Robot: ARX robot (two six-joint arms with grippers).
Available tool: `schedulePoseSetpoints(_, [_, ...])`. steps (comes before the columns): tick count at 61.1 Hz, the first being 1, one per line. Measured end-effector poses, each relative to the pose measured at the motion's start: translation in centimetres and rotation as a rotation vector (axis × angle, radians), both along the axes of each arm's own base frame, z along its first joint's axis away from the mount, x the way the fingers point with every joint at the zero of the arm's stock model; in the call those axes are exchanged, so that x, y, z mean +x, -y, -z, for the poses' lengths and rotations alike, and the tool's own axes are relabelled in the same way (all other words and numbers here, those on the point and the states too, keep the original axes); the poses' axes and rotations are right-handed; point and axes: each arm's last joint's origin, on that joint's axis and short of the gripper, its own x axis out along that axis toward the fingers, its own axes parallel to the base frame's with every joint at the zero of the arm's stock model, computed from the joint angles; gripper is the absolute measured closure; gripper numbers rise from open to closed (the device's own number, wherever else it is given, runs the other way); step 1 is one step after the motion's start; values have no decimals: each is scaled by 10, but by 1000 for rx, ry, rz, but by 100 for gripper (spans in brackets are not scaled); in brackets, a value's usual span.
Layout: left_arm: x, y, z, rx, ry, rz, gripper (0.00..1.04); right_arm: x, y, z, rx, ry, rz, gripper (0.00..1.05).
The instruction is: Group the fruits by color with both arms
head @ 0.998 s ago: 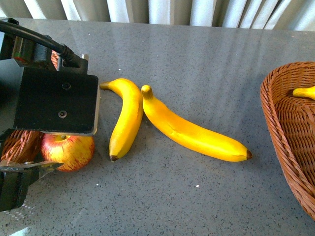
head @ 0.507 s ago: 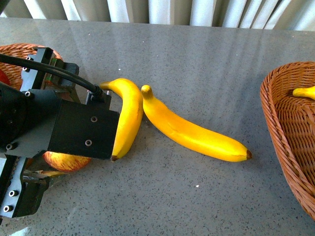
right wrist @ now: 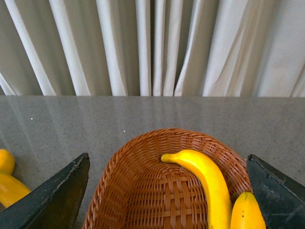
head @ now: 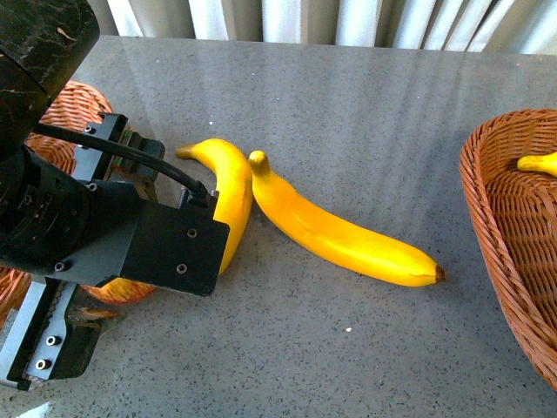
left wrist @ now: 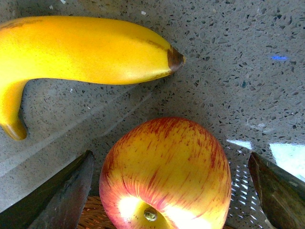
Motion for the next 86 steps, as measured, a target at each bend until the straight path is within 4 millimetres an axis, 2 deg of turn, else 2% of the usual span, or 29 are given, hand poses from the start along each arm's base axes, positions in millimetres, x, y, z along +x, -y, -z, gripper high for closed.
schedulePoseSetpoints(27, [8,1,9,27,-7,-13,10,0,0,0,0,0,0,9])
schedulePoseSetpoints(36, [9,1,9,28,-5,-19,28,0,0,0,0,0,0,9])
schedulePoseSetpoints(41, [8,1,8,27,-6,-20,32,0,0,0,0,0,0,9])
schedulePoseSetpoints(52, [6,0,5,26,-8,-22,34,0,0,0,0,0,0,9])
schedulePoseSetpoints(62, [-3,6,-10,-22,37,-7,34,0,0,0,0,0,0,9])
schedulePoseSetpoints(74, [-20,12,-47,-152,149,15,34,0,0,0,0,0,0,9])
schedulePoseSetpoints(79, [-22,3,-61,-182,200,-20,34,0,0,0,0,0,0,9])
schedulePoseSetpoints(86, [-17,-18,-68,-192,248,-103,34,0,0,0,0,0,0,9])
